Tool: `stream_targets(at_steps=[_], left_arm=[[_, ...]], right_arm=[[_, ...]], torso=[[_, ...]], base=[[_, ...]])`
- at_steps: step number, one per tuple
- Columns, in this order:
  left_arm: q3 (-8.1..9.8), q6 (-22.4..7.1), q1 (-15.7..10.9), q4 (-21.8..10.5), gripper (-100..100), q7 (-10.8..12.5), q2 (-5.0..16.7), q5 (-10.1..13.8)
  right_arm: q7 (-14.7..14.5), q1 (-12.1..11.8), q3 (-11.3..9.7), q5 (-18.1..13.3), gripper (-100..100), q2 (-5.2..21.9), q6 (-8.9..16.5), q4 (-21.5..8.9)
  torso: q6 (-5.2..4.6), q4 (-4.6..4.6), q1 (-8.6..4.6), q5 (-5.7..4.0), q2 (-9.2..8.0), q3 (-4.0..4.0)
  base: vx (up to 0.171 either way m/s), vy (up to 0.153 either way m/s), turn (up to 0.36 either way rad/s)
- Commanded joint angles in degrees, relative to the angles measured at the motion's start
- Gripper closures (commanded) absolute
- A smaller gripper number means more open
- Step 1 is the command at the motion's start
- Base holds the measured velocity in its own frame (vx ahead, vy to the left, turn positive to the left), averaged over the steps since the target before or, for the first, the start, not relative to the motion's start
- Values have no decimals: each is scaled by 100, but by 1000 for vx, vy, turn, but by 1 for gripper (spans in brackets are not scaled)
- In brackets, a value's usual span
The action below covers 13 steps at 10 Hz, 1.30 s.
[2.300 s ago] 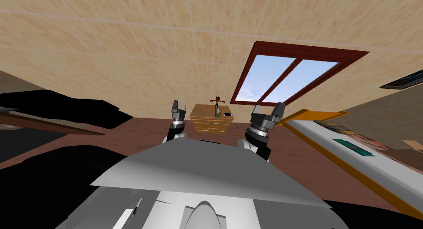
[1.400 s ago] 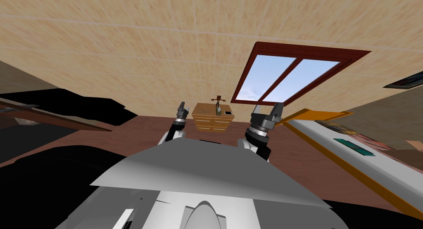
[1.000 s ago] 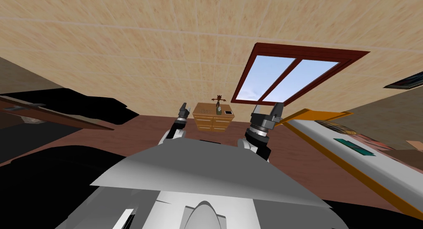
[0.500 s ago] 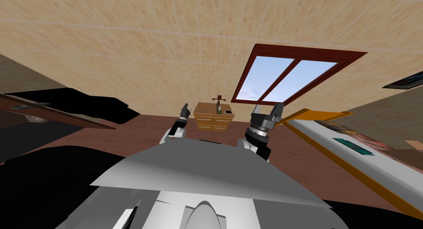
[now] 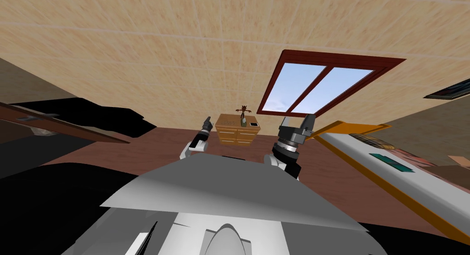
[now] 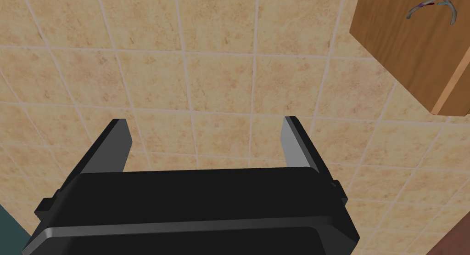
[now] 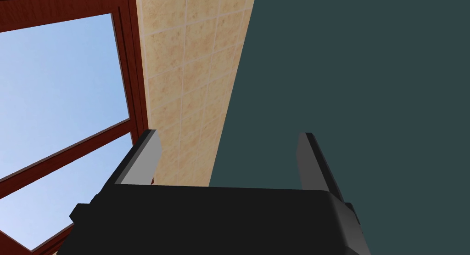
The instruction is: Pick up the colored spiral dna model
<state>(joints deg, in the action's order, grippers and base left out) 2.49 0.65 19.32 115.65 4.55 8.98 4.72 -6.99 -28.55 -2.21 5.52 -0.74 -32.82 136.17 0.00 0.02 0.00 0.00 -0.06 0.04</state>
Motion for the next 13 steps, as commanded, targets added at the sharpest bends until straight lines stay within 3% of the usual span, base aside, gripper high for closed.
stream_targets(at_steps=[1,10,13], left_arm=[[4,-246,-65,-33,-100,23,-7,15],[-18,-1631,-620,-538,-100,233,-25,149],[-33,-1968,-726,-636,-100,272,-29,166]], right_arm=[[0,0,0,0,0,0,0,0],[0,0,0,0,0,0,0,0],[0,0,0,0,0,0,0,0]], torso=[[0,0,0,0,0,0],[1,-2,-3,-1,10,-6],[0,-3,-4,-1,15,-8]], base=[[-13,1,-1],[-2,-1,-6],[17,-5,-13]])
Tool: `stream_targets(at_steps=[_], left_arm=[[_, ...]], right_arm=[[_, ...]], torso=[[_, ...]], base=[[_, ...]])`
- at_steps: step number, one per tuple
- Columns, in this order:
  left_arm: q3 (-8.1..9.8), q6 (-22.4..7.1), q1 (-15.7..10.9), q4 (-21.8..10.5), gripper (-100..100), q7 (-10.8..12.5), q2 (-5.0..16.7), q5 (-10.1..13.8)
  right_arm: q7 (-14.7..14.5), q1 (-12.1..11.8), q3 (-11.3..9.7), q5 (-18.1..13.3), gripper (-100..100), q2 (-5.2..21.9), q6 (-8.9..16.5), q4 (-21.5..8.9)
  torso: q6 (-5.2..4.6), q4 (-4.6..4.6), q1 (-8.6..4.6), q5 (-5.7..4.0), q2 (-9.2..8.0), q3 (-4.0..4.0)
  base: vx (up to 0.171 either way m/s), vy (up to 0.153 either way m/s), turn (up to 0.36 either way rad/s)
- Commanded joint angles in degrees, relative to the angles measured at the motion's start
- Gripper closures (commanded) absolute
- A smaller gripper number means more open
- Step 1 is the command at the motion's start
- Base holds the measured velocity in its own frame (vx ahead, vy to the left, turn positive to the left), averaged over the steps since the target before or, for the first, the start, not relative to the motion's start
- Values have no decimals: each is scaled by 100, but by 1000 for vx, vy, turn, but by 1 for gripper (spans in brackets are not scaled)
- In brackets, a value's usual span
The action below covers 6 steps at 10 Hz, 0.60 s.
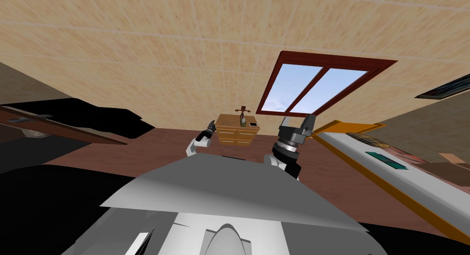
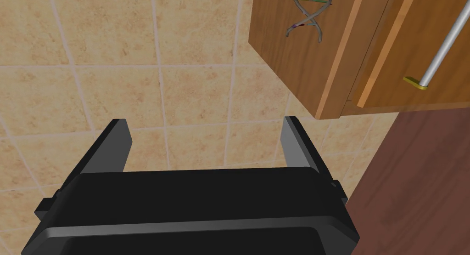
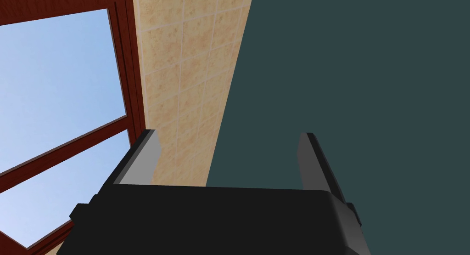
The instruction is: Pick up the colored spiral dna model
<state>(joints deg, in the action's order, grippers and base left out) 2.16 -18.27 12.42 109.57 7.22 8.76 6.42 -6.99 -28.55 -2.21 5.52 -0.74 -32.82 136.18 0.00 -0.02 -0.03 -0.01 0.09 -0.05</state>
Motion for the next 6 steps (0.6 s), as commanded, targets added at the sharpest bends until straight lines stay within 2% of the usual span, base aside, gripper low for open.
stream_targets(at_steps=[1,2,3,6], left_arm=[[-17,-286,-138,-124,-100,41,-9,9],[-17,-343,-138,-124,-100,41,-9,9],[-38,-576,-235,-217,-100,76,-10,18],[-89,-1009,-417,-394,-100,140,-10,26]], right_arm=[[0,0,0,0,0,0,0,0],[0,0,0,0,0,0,0,0],[0,0,0,0,0,0,0,0],[0,0,0,0,0,0,0,0]], torso=[[0,0,0,0,0,0],[-1,0,-1,0,3,-2],[0,-1,-1,0,2,-1],[0,-3,-4,-1,11,-6]], base=[[27,-6,-19],[24,-6,-17],[27,-8,-26],[48,-14,-32]])
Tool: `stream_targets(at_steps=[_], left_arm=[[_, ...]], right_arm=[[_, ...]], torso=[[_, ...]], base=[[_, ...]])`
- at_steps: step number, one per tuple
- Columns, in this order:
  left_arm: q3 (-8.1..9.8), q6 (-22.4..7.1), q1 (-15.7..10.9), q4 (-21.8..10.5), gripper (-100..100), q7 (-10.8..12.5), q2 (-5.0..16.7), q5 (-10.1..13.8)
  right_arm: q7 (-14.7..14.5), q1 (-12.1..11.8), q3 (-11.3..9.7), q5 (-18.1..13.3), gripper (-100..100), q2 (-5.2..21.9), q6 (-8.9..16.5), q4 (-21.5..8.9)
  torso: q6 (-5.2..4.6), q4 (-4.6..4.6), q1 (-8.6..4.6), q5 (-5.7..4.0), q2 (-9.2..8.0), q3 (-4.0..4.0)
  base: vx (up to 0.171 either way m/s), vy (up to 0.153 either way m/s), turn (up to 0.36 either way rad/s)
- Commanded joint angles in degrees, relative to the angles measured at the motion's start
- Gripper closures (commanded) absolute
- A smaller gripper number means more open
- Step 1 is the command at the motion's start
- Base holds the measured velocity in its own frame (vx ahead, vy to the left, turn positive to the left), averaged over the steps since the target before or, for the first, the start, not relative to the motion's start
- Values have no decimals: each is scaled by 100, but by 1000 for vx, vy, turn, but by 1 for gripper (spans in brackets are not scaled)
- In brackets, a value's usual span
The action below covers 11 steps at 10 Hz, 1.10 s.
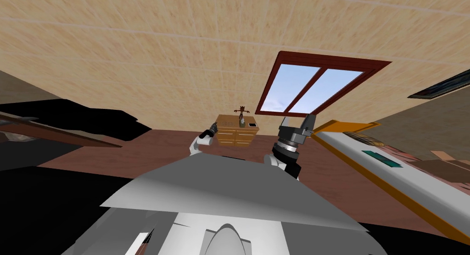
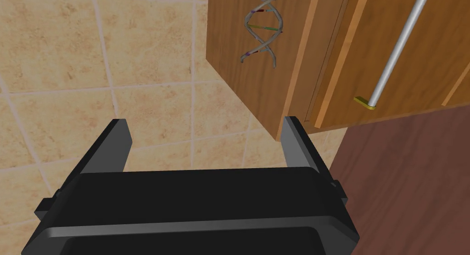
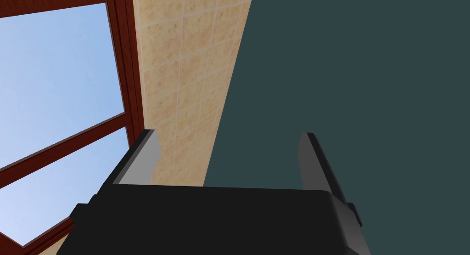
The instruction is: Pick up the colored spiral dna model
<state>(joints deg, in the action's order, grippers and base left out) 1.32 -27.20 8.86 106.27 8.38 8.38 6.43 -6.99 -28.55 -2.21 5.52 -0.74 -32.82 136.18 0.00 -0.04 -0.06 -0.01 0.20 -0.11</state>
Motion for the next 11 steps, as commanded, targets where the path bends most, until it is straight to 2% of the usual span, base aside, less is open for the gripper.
stream_targets(at_steps=[1,2,3,5,11], left_arm=[[-5,-190,-61,-64,-100,23,29,24],[-35,-412,-144,-147,-100,52,29,23],[-35,-412,-144,-147,-100,52,29,23],[-99,-779,-294,-306,-100,101,30,10],[-274,-1597,-563,-651,-100,184,29,-61]], right_arm=[[0,0,0,0,0,0,0,0],[0,0,0,0,0,0,0,0],[0,0,0,0,0,0,0,0],[0,0,0,0,0,0,0,0],[0,-1,0,0,0,0,0,0]], torso=[[0,0,0,0,0,0],[1,0,1,0,-1,0],[0,-1,0,0,4,-2],[0,-1,1,0,5,-3],[0,-7,2,0,32,-18]], base=[[44,-7,-16],[61,-11,-34],[54,-6,-20],[80,-10,-47],[119,-15,-56]])
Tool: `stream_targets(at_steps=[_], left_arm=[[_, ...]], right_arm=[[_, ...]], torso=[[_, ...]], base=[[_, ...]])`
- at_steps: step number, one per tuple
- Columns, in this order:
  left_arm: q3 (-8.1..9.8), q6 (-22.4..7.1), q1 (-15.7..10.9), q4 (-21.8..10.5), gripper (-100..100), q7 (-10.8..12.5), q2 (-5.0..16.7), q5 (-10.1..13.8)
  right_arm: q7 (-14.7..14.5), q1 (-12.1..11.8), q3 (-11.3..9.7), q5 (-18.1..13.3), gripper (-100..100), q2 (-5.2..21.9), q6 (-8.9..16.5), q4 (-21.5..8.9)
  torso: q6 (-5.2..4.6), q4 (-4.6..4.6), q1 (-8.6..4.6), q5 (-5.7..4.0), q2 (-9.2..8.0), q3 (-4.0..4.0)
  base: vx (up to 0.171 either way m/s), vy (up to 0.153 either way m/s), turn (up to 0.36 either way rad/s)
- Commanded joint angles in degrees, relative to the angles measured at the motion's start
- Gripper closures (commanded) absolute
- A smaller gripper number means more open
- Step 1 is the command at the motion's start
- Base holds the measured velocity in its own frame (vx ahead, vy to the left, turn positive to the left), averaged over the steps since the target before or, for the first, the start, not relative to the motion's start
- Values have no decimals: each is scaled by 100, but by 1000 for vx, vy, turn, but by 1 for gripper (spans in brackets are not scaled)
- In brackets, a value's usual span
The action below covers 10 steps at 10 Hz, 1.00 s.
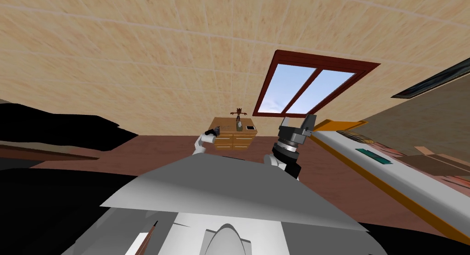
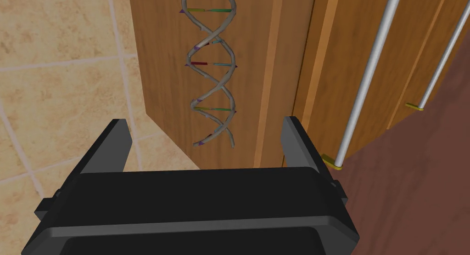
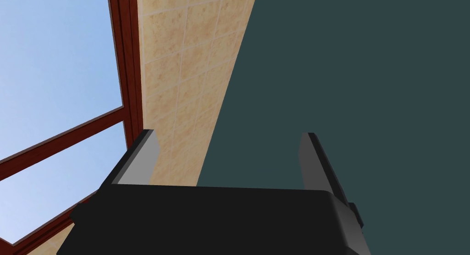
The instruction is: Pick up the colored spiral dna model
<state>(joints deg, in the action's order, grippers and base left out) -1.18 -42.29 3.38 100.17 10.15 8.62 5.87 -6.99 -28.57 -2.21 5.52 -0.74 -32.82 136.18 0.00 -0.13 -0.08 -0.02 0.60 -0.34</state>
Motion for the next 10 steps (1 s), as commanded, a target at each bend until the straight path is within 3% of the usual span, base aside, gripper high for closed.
stream_targets(at_steps=[1,6,7,8,9,10], left_arm=[[-58,-206,-51,-102,-100,19,3,-22],[-223,-701,-123,-459,-100,61,25,-124],[-199,-593,-158,-488,-100,53,27,-97],[-201,-604,-159,-501,0,51,32,-94],[-128,-502,-327,-763,-100,49,34,-88],[-92,-452,-410,-894,-100,49,35,-85]], right_arm=[[0,0,0,0,0,0,0,0],[0,-1,0,0,0,0,0,1],[0,-1,0,0,0,0,0,0],[0,0,0,0,0,0,0,0],[0,1,0,0,0,0,0,0],[0,2,0,0,0,0,0,0]], torso=[[0,0,0,0,0,0],[2,-7,1,-1,24,-15],[2,-5,15,3,20,-13],[3,0,11,2,-13,5],[2,7,5,1,-41,22],[1,11,3,0,-58,32]], base=[[166,-23,-58],[200,-3,-64],[93,20,-11],[17,3,2],[-11,2,-62],[-34,3,-58]])
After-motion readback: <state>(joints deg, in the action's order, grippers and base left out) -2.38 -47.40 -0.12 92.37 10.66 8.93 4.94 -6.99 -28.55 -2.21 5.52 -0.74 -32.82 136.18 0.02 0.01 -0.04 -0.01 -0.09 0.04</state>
